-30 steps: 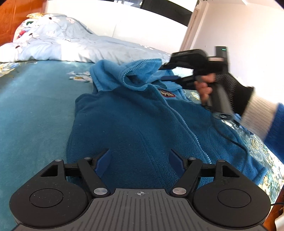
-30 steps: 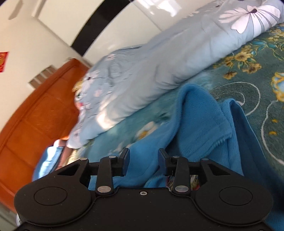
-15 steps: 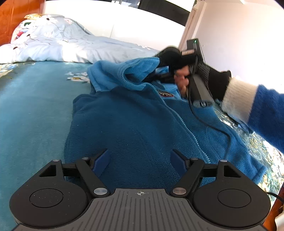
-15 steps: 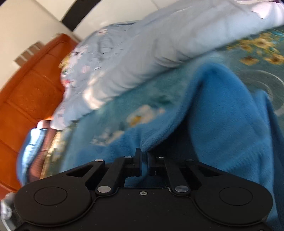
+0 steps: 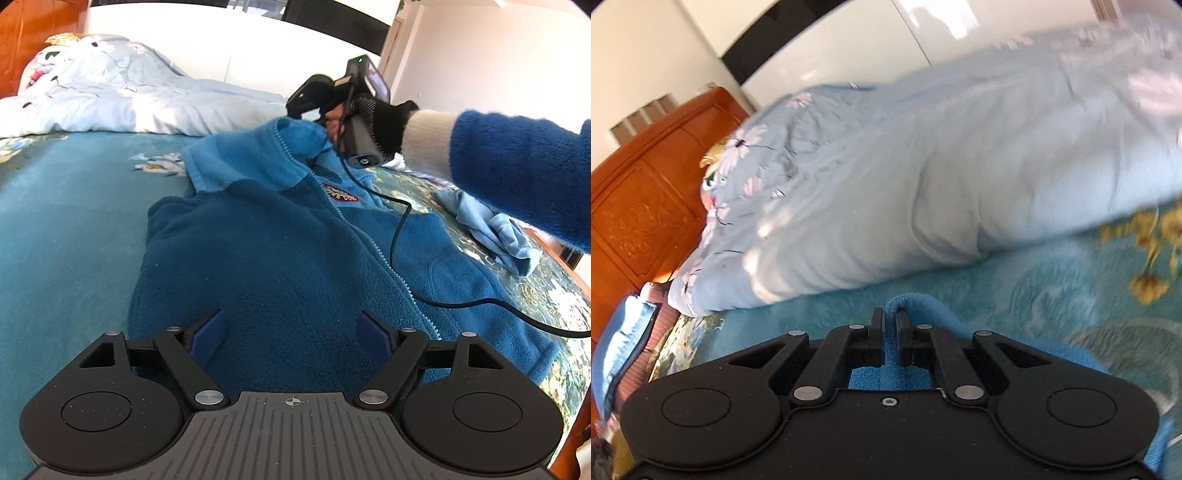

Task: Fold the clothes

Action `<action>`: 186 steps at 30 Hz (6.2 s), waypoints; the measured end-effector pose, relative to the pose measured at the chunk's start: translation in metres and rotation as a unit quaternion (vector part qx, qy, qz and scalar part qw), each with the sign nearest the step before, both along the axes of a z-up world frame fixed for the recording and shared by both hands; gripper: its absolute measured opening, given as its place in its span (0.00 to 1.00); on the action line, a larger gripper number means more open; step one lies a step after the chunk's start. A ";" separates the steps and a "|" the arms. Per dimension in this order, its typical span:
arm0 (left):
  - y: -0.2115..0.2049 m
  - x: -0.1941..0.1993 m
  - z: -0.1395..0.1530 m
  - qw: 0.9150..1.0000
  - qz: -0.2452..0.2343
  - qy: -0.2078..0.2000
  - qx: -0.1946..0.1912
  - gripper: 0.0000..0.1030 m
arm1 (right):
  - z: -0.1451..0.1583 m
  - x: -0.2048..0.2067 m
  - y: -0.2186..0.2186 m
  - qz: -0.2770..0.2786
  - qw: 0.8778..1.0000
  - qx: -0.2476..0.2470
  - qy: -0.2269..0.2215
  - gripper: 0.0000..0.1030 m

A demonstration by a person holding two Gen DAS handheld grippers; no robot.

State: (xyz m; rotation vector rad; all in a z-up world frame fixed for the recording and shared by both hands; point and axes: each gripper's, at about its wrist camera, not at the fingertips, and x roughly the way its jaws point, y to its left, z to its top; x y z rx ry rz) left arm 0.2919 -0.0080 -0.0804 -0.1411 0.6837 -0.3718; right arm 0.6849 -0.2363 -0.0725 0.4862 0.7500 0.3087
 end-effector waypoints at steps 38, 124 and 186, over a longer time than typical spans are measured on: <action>-0.006 -0.005 0.003 1.000 0.002 0.003 0.018 0.77 | -0.015 -0.107 -0.022 -0.097 0.962 0.197 0.159 0.23; -0.007 0.029 -0.010 0.999 0.011 -0.018 -0.036 0.89 | 0.049 -0.121 -0.052 0.009 0.996 -0.061 -0.068 0.28; -0.002 0.020 -0.020 0.997 0.002 -0.050 -0.056 0.97 | -0.006 -0.114 0.006 -0.004 1.000 0.006 0.000 0.16</action>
